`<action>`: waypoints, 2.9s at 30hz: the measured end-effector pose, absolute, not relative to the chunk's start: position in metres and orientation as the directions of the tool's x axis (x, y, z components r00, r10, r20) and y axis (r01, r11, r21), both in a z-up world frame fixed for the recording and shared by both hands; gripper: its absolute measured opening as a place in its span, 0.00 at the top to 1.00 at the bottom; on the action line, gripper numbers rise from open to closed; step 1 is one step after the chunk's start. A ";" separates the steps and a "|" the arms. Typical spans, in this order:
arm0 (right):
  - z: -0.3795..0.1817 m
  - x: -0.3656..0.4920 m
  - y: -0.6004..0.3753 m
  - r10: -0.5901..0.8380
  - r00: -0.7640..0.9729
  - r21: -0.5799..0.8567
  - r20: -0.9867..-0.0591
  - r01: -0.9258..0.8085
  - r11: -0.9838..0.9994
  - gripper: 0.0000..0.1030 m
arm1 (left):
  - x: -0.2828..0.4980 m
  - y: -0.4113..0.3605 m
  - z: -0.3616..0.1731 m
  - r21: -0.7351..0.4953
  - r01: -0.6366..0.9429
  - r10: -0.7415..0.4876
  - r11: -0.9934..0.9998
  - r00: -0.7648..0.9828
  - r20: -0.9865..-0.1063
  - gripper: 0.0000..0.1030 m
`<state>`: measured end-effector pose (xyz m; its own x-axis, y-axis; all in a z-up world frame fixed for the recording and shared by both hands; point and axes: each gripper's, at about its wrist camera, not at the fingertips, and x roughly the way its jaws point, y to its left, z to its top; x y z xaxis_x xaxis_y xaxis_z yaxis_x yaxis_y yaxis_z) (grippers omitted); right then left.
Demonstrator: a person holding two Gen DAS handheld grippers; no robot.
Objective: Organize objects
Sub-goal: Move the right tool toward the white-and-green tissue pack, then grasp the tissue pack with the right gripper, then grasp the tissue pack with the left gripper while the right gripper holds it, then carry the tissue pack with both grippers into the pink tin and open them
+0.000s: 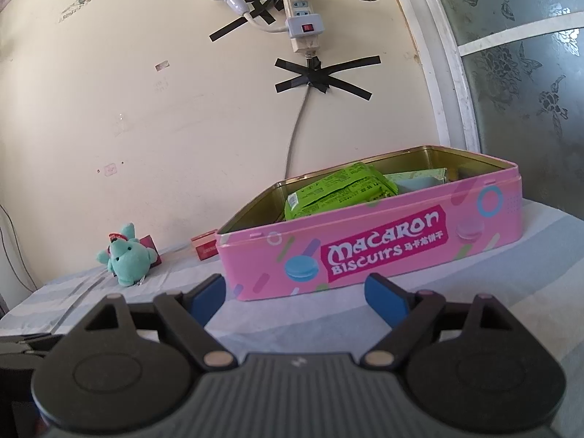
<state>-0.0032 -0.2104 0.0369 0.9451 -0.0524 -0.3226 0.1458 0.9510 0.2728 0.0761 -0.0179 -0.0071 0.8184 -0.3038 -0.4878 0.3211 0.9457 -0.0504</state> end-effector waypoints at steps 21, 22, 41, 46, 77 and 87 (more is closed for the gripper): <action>0.040 0.028 -0.161 0.203 0.883 0.184 -0.423 -0.135 0.974 0.12 | 0.075 0.115 -0.005 -0.289 -0.005 -0.142 0.957 0.862 -0.486 0.22; 0.040 0.033 -0.151 0.227 0.871 0.172 -0.436 -0.167 0.971 0.12 | 0.074 0.116 -0.004 -0.299 -0.008 -0.143 0.954 0.866 -0.479 0.22; 0.025 0.121 -0.012 0.382 0.670 0.053 -0.637 -0.457 0.888 0.24 | 0.070 0.146 -0.008 -0.475 -0.084 -0.142 0.876 0.897 -0.420 0.21; 0.028 0.102 -0.040 0.339 0.704 0.059 -0.625 -0.390 0.919 0.25 | 0.070 0.141 -0.007 -0.447 -0.068 -0.142 0.892 0.896 -0.421 0.22; 0.032 0.004 -0.195 0.243 0.781 0.081 -0.576 -0.241 0.967 0.01 | 0.092 -0.012 0.020 -0.421 0.353 -0.549 0.836 0.566 -0.615 0.24; 0.026 0.021 -0.187 0.290 0.758 0.059 -0.585 -0.317 0.947 0.41 | 0.116 -0.060 0.004 -0.362 0.382 -0.521 0.850 0.520 -0.676 0.59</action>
